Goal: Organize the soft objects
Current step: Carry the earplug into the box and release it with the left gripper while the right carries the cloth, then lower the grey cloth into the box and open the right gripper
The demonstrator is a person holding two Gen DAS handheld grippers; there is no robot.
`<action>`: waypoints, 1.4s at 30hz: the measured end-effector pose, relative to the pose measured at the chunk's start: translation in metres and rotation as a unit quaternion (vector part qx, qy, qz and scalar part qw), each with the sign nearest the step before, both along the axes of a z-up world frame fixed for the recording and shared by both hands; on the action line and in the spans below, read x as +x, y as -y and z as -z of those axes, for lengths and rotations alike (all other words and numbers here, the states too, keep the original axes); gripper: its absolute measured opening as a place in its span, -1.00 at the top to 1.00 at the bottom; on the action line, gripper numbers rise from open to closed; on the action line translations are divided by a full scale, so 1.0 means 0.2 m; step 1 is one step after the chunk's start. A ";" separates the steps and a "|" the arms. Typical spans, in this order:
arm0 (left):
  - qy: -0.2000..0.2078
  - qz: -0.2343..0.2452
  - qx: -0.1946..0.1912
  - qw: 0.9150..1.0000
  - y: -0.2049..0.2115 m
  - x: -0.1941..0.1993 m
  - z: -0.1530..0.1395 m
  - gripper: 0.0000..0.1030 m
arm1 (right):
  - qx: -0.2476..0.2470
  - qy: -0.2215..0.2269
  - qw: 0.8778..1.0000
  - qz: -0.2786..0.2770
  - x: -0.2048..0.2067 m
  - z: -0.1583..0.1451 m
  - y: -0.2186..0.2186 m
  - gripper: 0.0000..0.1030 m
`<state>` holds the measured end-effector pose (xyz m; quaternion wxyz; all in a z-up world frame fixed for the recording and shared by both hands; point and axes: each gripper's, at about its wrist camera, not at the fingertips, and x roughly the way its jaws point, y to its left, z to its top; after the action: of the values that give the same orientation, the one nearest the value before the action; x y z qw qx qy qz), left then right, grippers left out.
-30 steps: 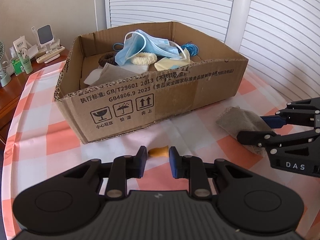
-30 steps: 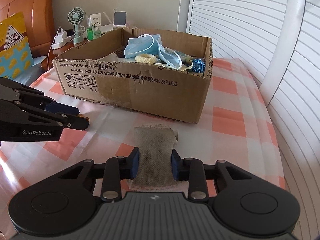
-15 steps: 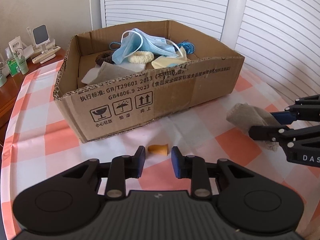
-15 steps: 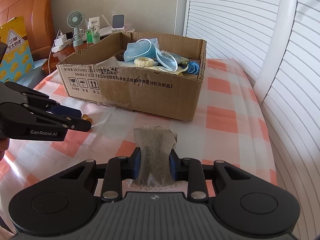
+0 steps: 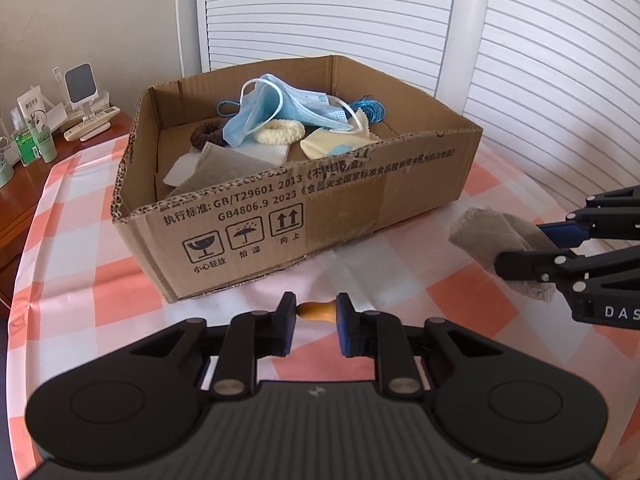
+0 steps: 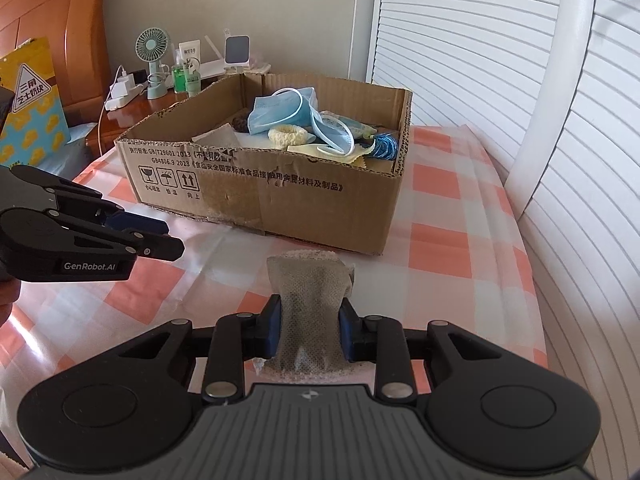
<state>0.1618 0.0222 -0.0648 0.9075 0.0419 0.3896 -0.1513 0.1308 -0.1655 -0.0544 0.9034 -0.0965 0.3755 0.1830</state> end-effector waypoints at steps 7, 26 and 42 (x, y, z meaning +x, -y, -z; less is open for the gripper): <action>0.005 0.029 -0.021 0.999 -0.04 -0.04 -0.22 0.62 | -0.001 0.017 0.999 -0.029 -0.04 -0.13 0.01 0.36; 0.064 -0.059 0.044 0.995 -0.16 0.66 -0.33 -0.64 | 0.027 0.065 0.997 -0.028 0.01 -0.34 0.05 0.36; 0.110 -0.082 0.017 0.990 -0.23 -0.06 -0.41 -0.99 | 0.028 0.062 0.996 -0.050 0.25 -0.43 -0.12 0.36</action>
<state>0.1490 0.0690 0.0176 0.9534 0.0415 0.2919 -0.0646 0.1811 -0.1412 0.0310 0.9171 -0.1010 0.3077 0.2324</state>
